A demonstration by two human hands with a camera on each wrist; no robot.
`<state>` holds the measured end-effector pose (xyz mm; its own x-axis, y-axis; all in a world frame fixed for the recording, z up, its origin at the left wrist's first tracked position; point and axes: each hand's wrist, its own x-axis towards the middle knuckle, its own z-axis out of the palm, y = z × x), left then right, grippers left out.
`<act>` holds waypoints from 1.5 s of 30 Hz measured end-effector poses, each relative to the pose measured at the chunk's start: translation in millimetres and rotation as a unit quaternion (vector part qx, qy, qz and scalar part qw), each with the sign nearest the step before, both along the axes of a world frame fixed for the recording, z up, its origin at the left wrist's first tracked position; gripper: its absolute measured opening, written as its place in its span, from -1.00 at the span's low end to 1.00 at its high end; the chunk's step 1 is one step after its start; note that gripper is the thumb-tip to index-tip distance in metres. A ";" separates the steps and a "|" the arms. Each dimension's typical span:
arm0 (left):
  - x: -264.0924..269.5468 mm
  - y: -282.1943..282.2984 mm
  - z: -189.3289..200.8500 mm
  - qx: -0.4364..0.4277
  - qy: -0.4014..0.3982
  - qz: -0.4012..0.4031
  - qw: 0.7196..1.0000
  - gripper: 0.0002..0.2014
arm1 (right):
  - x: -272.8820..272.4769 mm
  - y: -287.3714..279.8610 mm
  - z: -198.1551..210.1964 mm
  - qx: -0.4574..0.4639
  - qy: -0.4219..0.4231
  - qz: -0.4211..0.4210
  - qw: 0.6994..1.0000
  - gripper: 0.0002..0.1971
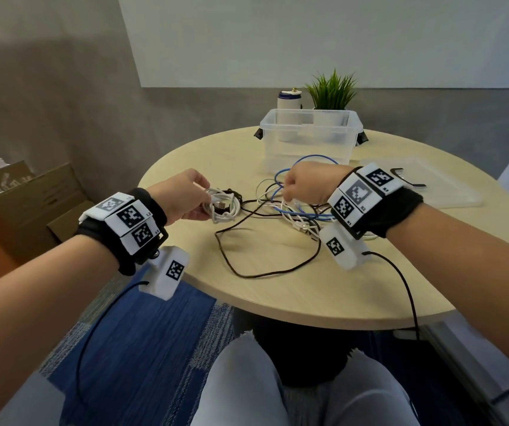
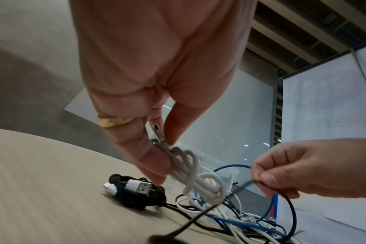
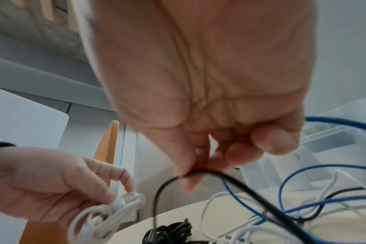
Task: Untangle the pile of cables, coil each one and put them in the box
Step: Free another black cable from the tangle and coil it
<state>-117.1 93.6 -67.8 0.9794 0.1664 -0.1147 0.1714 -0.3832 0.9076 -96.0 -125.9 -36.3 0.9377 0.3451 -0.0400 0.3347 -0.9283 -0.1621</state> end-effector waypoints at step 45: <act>8.9 -59.8 30.6 -0.082 -0.231 0.002 0.969 -0.80 | 29.1 -70.3 18.9 0.499 -0.135 -0.063 0.854 -0.89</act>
